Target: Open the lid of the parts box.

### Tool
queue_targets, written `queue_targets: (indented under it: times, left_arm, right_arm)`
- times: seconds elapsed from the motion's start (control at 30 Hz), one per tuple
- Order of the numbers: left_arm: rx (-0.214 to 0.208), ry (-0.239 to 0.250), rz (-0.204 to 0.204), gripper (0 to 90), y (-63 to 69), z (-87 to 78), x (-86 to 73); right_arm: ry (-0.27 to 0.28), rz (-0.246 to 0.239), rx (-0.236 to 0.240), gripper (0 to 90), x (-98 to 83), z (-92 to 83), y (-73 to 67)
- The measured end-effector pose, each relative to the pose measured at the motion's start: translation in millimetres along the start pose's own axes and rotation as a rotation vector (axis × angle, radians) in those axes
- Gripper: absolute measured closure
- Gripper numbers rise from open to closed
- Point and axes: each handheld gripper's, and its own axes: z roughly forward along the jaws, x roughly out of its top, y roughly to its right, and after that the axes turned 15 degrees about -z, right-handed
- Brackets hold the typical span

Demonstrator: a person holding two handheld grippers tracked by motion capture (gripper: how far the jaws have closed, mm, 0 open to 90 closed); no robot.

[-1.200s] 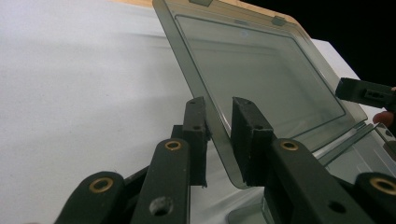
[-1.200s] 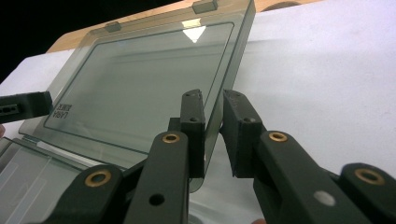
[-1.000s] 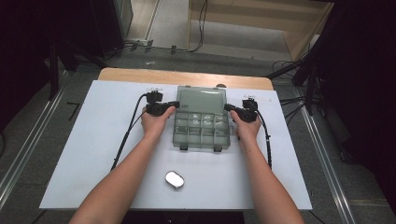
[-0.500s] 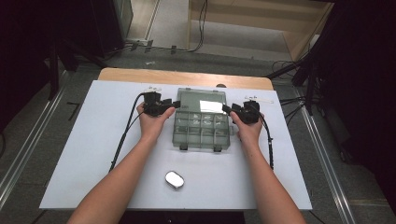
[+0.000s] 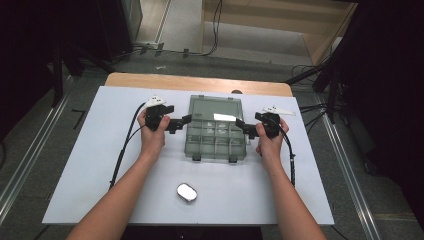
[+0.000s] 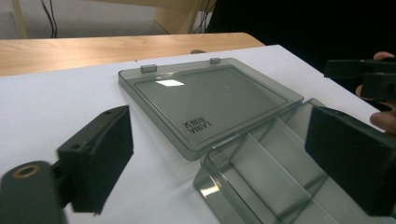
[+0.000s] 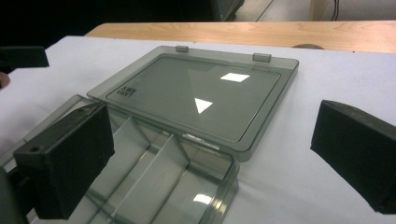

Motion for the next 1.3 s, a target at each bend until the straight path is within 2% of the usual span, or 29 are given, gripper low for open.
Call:
queue_targets:
  times: [0.03,0.1,0.23,0.33,0.47,0.87,1.1,1.3]
  left_arm:
    - [-0.005,-0.004,0.009,0.0,0.7,-1.8,-0.9]
    - [0.000,0.000,0.031,0.0,3.2,-7.5,-3.8]
    - [-0.006,0.003,0.042,0.0,4.1,-17.5,-9.7]
    - [0.007,0.004,0.062,0.0,3.5,-25.3,-14.9]
    - [0.004,0.016,0.063,0.0,1.9,-37.3,-19.7]
    - [0.006,0.037,0.081,0.0,1.0,-64.3,-35.6]
    - [0.012,0.033,0.114,0.0,3.3,-79.3,-44.7]
    - [0.014,0.050,0.117,0.0,2.1,-93.2,-54.4]
  right_arm:
    - [0.002,-0.006,0.000,0.0,-0.5,-1.7,-2.2]
    - [0.011,-0.010,0.003,0.0,-1.0,-4.5,-4.7]
    - [0.018,-0.023,0.004,0.0,-3.3,-10.6,-10.4]
    - [0.021,-0.034,0.010,0.0,-5.0,-14.2,-14.1]
    - [0.025,-0.033,0.017,0.0,-8.0,-20.9,-19.8]
    - [0.026,-0.078,0.024,0.0,-15.8,-38.7,-38.4]
    - [0.035,-0.083,0.042,0.0,-19.5,-45.7,-47.2]
    - [0.036,-0.092,0.053,0.0,-23.5,-52.4,-54.7]
